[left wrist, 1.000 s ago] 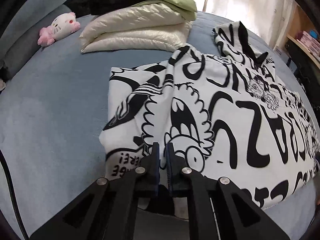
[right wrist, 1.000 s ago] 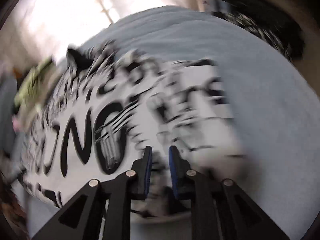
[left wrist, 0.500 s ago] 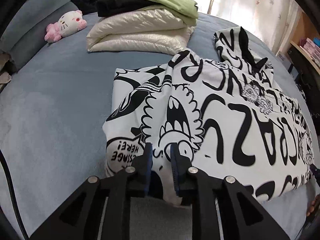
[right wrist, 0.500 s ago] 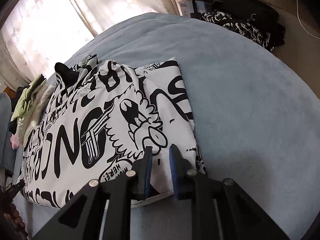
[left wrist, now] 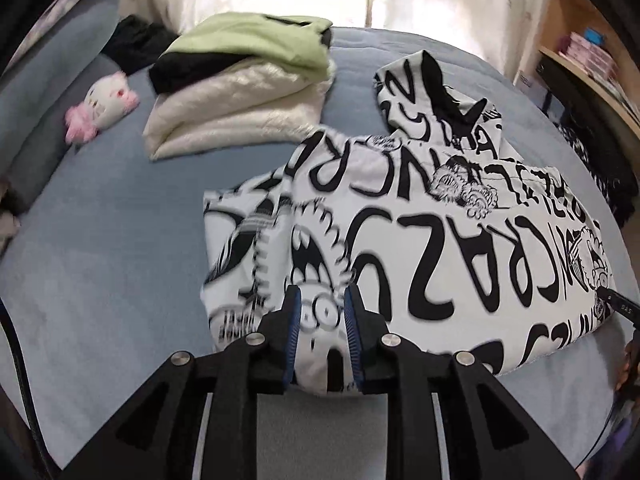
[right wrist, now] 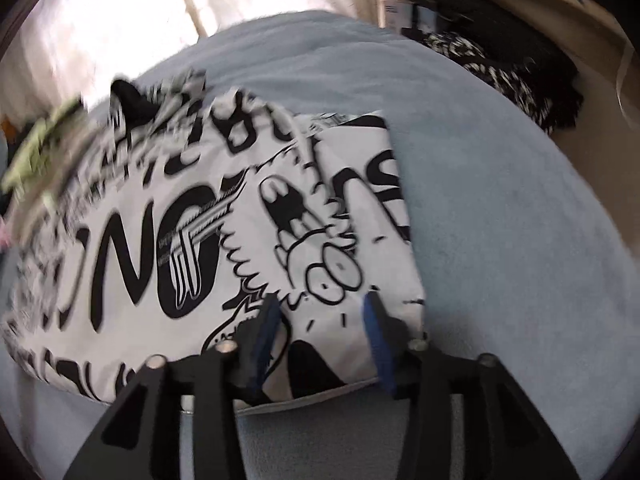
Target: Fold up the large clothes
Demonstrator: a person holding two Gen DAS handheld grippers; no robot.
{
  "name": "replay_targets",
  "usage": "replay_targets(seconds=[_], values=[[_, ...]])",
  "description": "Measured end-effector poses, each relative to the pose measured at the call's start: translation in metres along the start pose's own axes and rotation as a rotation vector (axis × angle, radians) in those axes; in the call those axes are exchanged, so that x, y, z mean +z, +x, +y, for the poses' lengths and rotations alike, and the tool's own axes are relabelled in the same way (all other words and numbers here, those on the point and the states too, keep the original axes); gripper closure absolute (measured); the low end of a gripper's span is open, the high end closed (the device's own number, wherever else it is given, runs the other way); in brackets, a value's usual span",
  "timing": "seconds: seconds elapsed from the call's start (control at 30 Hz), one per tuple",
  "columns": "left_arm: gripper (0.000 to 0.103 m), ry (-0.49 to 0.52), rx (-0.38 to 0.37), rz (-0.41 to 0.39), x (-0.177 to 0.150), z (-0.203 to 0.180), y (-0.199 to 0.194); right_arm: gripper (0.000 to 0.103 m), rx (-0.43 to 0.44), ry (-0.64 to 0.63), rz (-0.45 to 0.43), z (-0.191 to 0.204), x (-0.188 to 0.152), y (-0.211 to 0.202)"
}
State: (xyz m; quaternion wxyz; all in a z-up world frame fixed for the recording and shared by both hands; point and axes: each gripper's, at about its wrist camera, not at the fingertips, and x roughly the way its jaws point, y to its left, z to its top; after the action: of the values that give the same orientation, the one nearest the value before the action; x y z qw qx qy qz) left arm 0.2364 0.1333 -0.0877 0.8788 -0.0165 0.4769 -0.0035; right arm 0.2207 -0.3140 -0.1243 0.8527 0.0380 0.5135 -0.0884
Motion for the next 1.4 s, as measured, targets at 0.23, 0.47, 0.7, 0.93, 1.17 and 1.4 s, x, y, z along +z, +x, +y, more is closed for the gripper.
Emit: replay_targets(seconds=[0.23,0.47,0.7,0.93,1.17,1.4], values=[[0.075,0.139,0.002,-0.02,0.089,-0.034,0.008,0.051,0.115,-0.002,0.036,0.023,0.067,-0.016],[0.049,0.201,-0.008,-0.075,0.205,-0.097,0.05,0.051,0.175,-0.022,-0.095,0.068,0.174,-0.025],[0.049,0.118,0.001,-0.095,0.32,-0.128,0.131,0.051,0.209,-0.047,-0.159,0.129,0.279,0.031],[0.049,-0.023,-0.022,-0.08,0.392,-0.138,0.216,0.051,0.256,-0.006,-0.174,0.156,0.34,0.095],[0.049,-0.009,0.001,0.034,0.404,-0.156,0.287,0.051,0.248,-0.048,-0.142,0.176,0.356,0.139],[0.049,0.248,0.055,0.203,0.341,-0.148,0.319,0.051,0.192,-0.113,-0.028,0.155,0.326,0.174]])
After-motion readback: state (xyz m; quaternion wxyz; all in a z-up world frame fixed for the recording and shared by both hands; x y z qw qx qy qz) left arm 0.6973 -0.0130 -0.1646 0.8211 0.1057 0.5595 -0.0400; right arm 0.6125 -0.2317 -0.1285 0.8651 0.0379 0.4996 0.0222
